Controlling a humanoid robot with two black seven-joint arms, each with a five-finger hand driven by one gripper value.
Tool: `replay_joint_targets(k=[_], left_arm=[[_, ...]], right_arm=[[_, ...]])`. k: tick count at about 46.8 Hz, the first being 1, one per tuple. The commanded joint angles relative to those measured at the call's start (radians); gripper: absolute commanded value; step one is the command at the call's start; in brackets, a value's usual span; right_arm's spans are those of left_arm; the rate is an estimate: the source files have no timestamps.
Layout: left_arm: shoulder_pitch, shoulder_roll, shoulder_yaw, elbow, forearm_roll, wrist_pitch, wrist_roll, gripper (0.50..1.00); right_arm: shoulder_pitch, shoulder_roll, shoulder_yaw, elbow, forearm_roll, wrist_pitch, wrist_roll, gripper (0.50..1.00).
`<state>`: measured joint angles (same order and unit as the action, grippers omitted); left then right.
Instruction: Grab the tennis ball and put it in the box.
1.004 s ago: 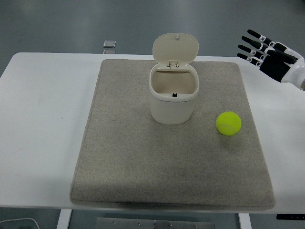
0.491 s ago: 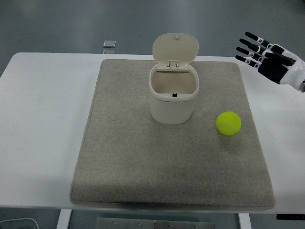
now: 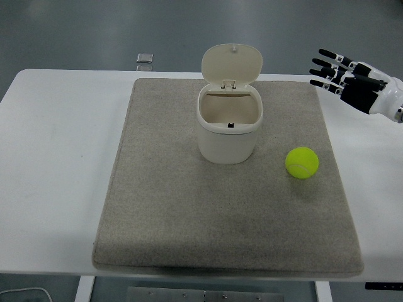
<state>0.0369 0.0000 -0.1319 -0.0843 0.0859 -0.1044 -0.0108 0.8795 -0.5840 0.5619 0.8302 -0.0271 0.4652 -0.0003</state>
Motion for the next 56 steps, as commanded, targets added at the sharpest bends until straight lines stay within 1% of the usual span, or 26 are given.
replay_joint_targets(k=[1, 8, 12, 15, 21, 29, 37, 40, 48, 52, 56], left_arm=[[0.0, 0.0, 0.0, 0.0, 0.0, 0.0, 0.0, 0.992], [0.0, 0.0, 0.0, 0.0, 0.0, 0.0, 0.0, 0.992], [0.0, 0.0, 0.0, 0.0, 0.0, 0.0, 0.0, 0.992], [0.0, 0.0, 0.0, 0.0, 0.0, 0.0, 0.0, 0.992], [0.0, 0.0, 0.0, 0.0, 0.0, 0.0, 0.0, 0.992], [0.0, 0.0, 0.0, 0.0, 0.0, 0.0, 0.0, 0.992], [0.0, 0.0, 0.0, 0.0, 0.0, 0.0, 0.0, 0.992], [0.0, 0.0, 0.0, 0.0, 0.0, 0.0, 0.0, 0.992], [0.0, 0.0, 0.0, 0.0, 0.0, 0.0, 0.0, 0.992], [0.0, 0.0, 0.0, 0.0, 0.0, 0.0, 0.0, 0.992], [0.0, 0.0, 0.0, 0.0, 0.0, 0.0, 0.0, 0.992]], right_arm=[[-0.005, -0.01, 0.0, 0.001, -0.037, 0.006, 0.009, 0.913], [-0.007, -0.01, 0.003, 0.01, -0.172, 0.009, 0.043, 0.913], [-0.002, -0.02, 0.003, 0.024, -0.286, 0.015, 0.072, 0.913], [0.001, -0.037, 0.003, 0.033, -0.379, 0.03, 0.101, 0.913], [0.016, -0.059, 0.001, 0.036, -0.563, 0.059, 0.164, 0.913], [0.016, -0.099, -0.002, 0.066, -0.775, 0.062, 0.272, 0.913], [0.01, -0.152, -0.013, 0.144, -0.965, 0.062, 0.373, 0.913], [-0.001, -0.172, -0.014, 0.185, -1.028, 0.061, 0.401, 0.913], [-0.045, -0.201, -0.014, 0.291, -1.174, 0.027, 0.456, 0.913], [-0.065, -0.208, -0.016, 0.34, -1.228, -0.016, 0.465, 0.913], [-0.079, -0.203, -0.017, 0.362, -1.268, -0.075, 0.467, 0.913]])
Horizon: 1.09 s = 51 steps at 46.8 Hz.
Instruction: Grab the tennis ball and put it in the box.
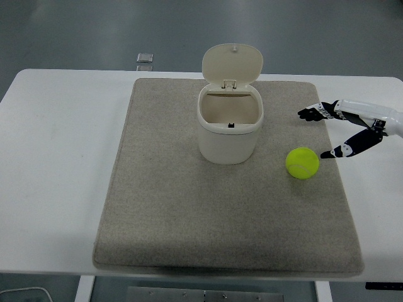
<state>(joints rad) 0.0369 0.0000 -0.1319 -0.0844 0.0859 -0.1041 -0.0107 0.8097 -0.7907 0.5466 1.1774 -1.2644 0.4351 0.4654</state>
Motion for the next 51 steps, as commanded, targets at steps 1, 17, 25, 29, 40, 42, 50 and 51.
replay_joint_targets(k=[1, 17, 25, 29, 40, 42, 50, 51], left_arm=[[0.0, 0.0, 0.0, 0.0, 0.0, 0.0, 0.0, 0.992], [0.0, 0.0, 0.0, 0.0, 0.0, 0.0, 0.0, 0.992], [0.0, 0.0, 0.0, 0.0, 0.0, 0.0, 0.0, 0.992], [0.0, 0.0, 0.0, 0.0, 0.0, 0.0, 0.0, 0.992], [0.0, 0.0, 0.0, 0.0, 0.0, 0.0, 0.0, 0.992], [0.0, 0.0, 0.0, 0.0, 0.0, 0.0, 0.0, 0.992], [0.0, 0.0, 0.0, 0.0, 0.0, 0.0, 0.0, 0.992], [0.0, 0.0, 0.0, 0.0, 0.0, 0.0, 0.0, 0.992]], right_arm=[[-0.012, 0.007, -0.004, 0.018, -0.039, -0.059, 0.001, 0.913], [-0.041, 0.013, -0.074, 0.025, -0.099, -0.134, 0.001, 0.911], [-0.06, 0.014, -0.08, 0.027, -0.107, -0.19, -0.002, 0.911], [-0.061, 0.016, -0.082, 0.025, -0.107, -0.203, -0.004, 0.911], [-0.073, 0.028, -0.088, 0.019, -0.116, -0.208, -0.01, 0.903], [-0.076, 0.033, -0.088, 0.018, -0.116, -0.208, -0.01, 0.901], [-0.086, 0.05, -0.086, 0.01, -0.116, -0.234, -0.016, 0.891], [-0.086, 0.053, -0.086, 0.004, -0.116, -0.236, -0.016, 0.887]])
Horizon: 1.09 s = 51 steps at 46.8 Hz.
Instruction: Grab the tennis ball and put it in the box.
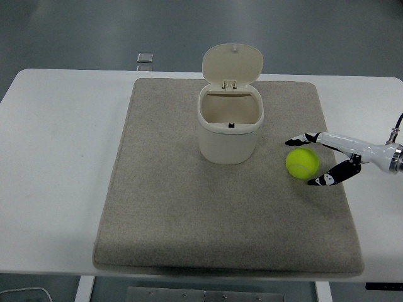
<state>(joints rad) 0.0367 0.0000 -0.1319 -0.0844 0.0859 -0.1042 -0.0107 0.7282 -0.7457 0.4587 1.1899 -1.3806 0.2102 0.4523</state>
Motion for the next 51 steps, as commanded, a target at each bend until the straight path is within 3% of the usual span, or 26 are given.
replay_joint_targets(k=[1, 6, 15, 24, 30, 36, 40, 45, 51], left_arm=[[0.0, 0.0, 0.0, 0.0, 0.0, 0.0, 0.0, 0.992], [0.0, 0.0, 0.0, 0.0, 0.0, 0.0, 0.0, 0.992], [0.0, 0.0, 0.0, 0.0, 0.0, 0.0, 0.0, 0.992], [0.0, 0.0, 0.0, 0.0, 0.0, 0.0, 0.0, 0.992], [0.0, 0.0, 0.0, 0.0, 0.0, 0.0, 0.0, 0.992], [0.0, 0.0, 0.0, 0.0, 0.0, 0.0, 0.0, 0.992], [0.0, 0.0, 0.0, 0.0, 0.0, 0.0, 0.0, 0.992], [0.0, 0.0, 0.0, 0.0, 0.0, 0.0, 0.0, 0.992], [0.0, 0.0, 0.0, 0.0, 0.0, 0.001, 0.0, 0.992]], right_arm=[[-0.006, 0.012, 0.001, -0.018, 0.0, -0.014, -0.003, 0.883], [-0.006, 0.025, 0.001, -0.036, 0.0, -0.015, -0.003, 0.86], [-0.006, 0.025, 0.001, -0.038, 0.0, -0.015, -0.003, 0.764], [-0.006, 0.026, 0.001, -0.036, 0.003, -0.009, -0.001, 0.756], [-0.004, 0.025, 0.008, -0.036, 0.011, -0.005, -0.001, 0.721], [-0.001, 0.022, 0.02, -0.035, 0.015, 0.009, 0.006, 0.631], [0.005, 0.014, 0.029, -0.023, 0.024, 0.038, 0.022, 0.5], [0.01, 0.005, 0.061, -0.015, 0.072, 0.067, 0.075, 0.5], [0.049, -0.032, 0.104, 0.013, 0.13, 0.132, 0.091, 0.5]])
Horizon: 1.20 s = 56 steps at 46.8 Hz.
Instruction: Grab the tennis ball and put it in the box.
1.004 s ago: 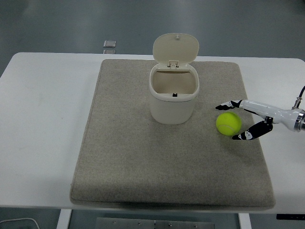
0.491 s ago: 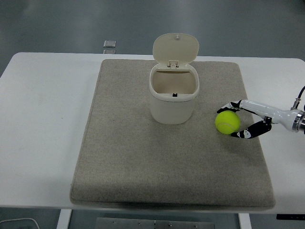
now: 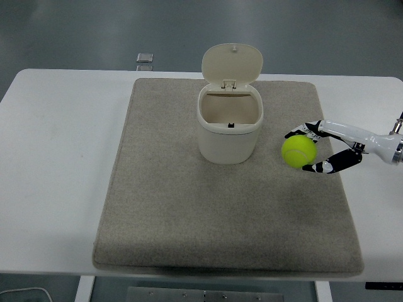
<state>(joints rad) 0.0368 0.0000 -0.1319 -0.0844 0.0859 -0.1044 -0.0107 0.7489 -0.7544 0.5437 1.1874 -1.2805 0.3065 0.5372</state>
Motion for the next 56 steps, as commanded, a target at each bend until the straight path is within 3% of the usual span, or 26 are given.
replay_joint_targets(k=[1, 10, 21, 28, 34, 40, 56], left_arm=[[0.0, 0.0, 0.0, 0.0, 0.0, 0.0, 0.0, 0.992], [0.0, 0.0, 0.0, 0.0, 0.0, 0.0, 0.0, 0.992], [0.0, 0.0, 0.0, 0.0, 0.0, 0.0, 0.0, 0.992], [0.0, 0.0, 0.0, 0.0, 0.0, 0.0, 0.0, 0.992], [0.0, 0.0, 0.0, 0.0, 0.0, 0.0, 0.0, 0.992], [0.0, 0.0, 0.0, 0.0, 0.0, 0.0, 0.0, 0.992], [0.0, 0.0, 0.0, 0.0, 0.0, 0.0, 0.0, 0.992]], right_arm=[[0.035, -0.029, 0.021, 0.021, 0.039, 0.048, 0.006, 0.5], [0.069, -0.042, 0.074, 0.078, 0.09, 0.109, 0.006, 0.5], [0.112, 0.02, 0.107, 0.112, 0.09, 0.114, -0.013, 0.5], [0.152, 0.09, 0.108, 0.098, 0.093, 0.105, -0.08, 0.5], [0.159, 0.13, 0.108, 0.096, 0.093, 0.103, -0.098, 0.5], [0.159, 0.167, 0.107, 0.083, 0.093, 0.089, -0.151, 0.5], [0.159, 0.225, 0.105, 0.058, 0.096, 0.029, -0.241, 0.5]])
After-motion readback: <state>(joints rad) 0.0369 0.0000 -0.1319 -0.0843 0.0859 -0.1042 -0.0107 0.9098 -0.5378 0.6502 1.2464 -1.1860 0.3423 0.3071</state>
